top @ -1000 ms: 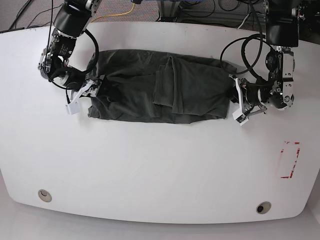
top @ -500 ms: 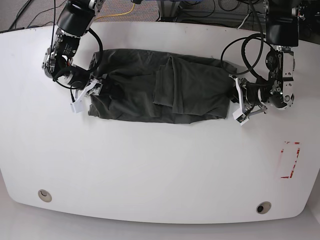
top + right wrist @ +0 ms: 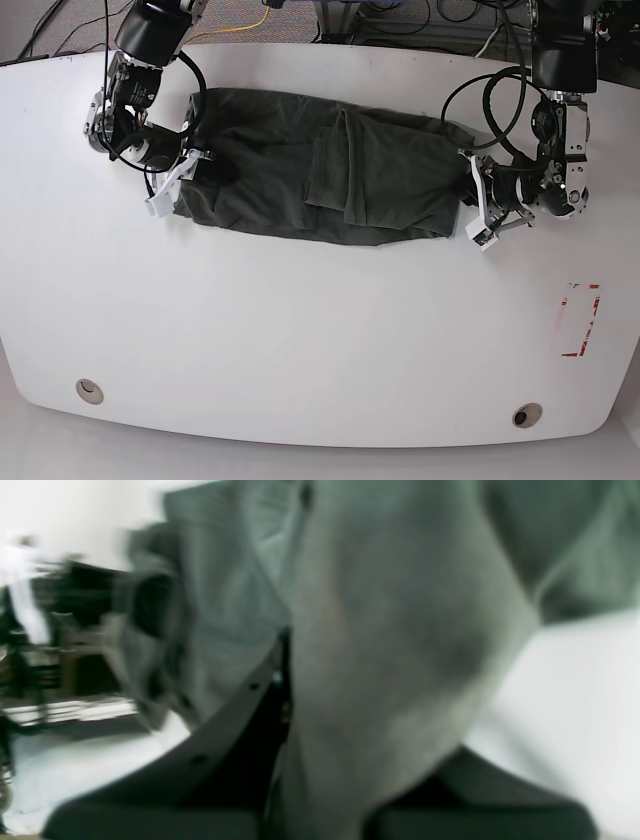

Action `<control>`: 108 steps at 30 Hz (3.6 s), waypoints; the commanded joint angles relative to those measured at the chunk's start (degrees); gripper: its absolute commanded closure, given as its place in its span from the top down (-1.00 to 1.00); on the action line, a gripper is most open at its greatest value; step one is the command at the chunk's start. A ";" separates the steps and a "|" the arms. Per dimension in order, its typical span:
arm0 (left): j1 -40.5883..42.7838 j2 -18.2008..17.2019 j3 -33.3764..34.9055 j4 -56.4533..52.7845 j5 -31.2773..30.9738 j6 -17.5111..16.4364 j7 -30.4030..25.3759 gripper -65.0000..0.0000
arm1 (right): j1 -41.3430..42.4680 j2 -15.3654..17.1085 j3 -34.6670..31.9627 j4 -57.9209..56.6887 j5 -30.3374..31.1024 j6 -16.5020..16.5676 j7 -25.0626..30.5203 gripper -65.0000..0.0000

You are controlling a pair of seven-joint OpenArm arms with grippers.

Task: Layout the t-shirt on the table in an organized manner, then fold the t-shirt properly
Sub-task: 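Grasp the folded shirt's end with the right gripper, then fold the held end with the right gripper over toward the left gripper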

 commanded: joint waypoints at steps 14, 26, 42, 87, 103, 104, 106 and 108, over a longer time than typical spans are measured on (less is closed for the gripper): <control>0.97 2.15 0.44 -0.76 5.91 0.80 5.49 -0.80 | -1.72 -0.46 -11.39 24.44 1.83 -7.16 0.64 -1.00; 0.97 3.46 0.61 -0.76 5.91 0.80 5.49 -0.80 | 0.48 -4.24 -23.00 28.57 1.83 -13.66 0.73 -1.00; 0.97 3.82 0.61 -0.85 6.00 0.80 5.49 -0.80 | 5.49 -11.01 -35.13 23.56 1.66 -16.03 1.70 -1.00; 1.68 5.05 0.35 -0.76 6.00 0.80 5.31 -0.80 | 16.83 -11.19 -51.48 23.47 -4.85 -15.86 4.16 0.49; 1.50 5.05 0.26 -0.76 5.91 0.80 5.13 -0.80 | 15.86 1.74 -45.77 26.20 -8.28 -14.89 5.30 0.49; 1.50 5.05 0.26 -0.76 5.91 0.80 5.13 -0.80 | 15.77 2.35 -44.71 26.20 -8.89 -13.48 6.27 0.49; 1.50 5.05 0.26 -0.76 5.91 0.80 5.05 -0.80 | 15.77 3.49 -43.92 25.58 -9.33 -11.20 7.15 0.49; 1.50 5.05 0.26 -0.76 5.91 0.80 4.78 -0.80 | 15.86 4.46 -43.30 23.91 -9.24 -8.91 7.50 0.49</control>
